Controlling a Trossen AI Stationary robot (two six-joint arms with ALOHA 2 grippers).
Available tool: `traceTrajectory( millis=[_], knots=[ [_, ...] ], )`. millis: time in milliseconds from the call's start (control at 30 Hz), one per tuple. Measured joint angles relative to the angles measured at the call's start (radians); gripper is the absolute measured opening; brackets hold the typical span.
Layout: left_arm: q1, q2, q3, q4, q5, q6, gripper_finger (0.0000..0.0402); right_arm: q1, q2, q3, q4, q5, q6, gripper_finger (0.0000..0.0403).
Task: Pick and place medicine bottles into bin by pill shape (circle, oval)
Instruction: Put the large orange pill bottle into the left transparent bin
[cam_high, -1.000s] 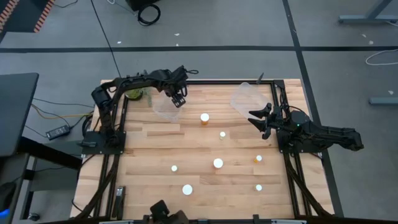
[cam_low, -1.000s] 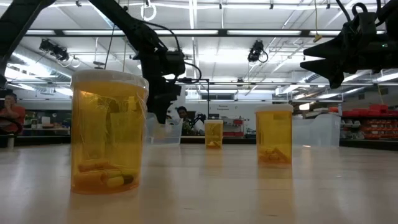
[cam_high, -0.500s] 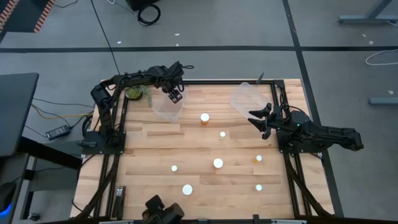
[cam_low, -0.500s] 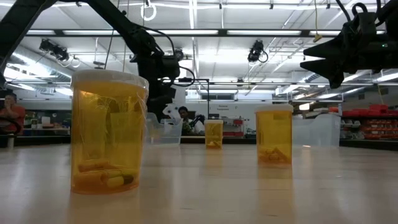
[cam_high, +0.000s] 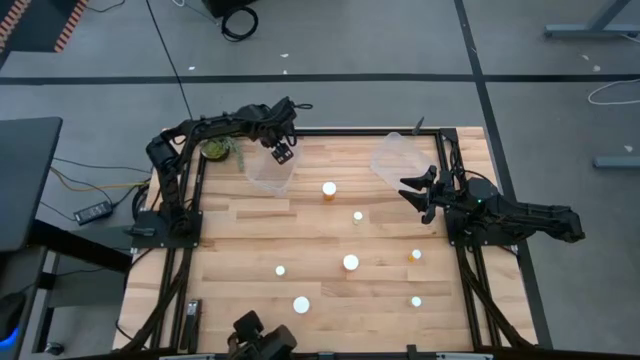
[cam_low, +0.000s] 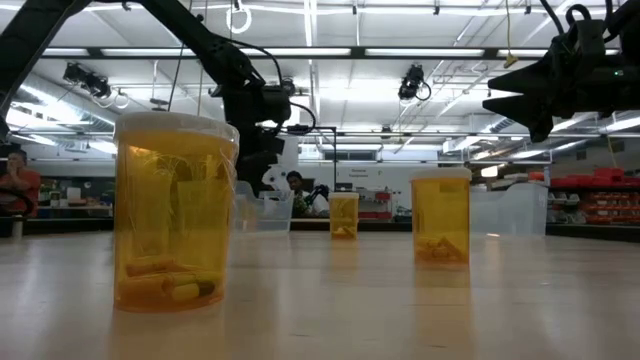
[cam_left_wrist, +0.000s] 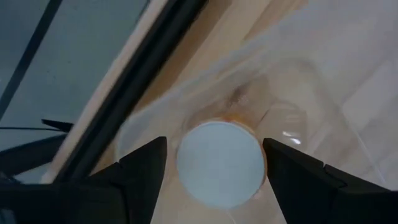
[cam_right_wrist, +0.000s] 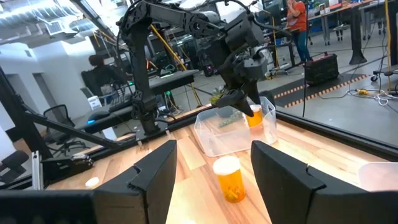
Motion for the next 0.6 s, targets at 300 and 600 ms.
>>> traceTrajectory(
  millis=[300, 600],
  knots=[
    [-0.024, 0.000, 0.121, -0.048, 0.057, 0.011, 0.0275, 0.000, 0.000, 0.000, 0.000, 0.000, 0.000, 0.0214],
    [-0.120, 0.000, 0.187, -0.047, 0.128, 0.004, 0.0275, 0.000, 0.000, 0.000, 0.000, 0.000, 0.000, 0.0214]
  ],
)
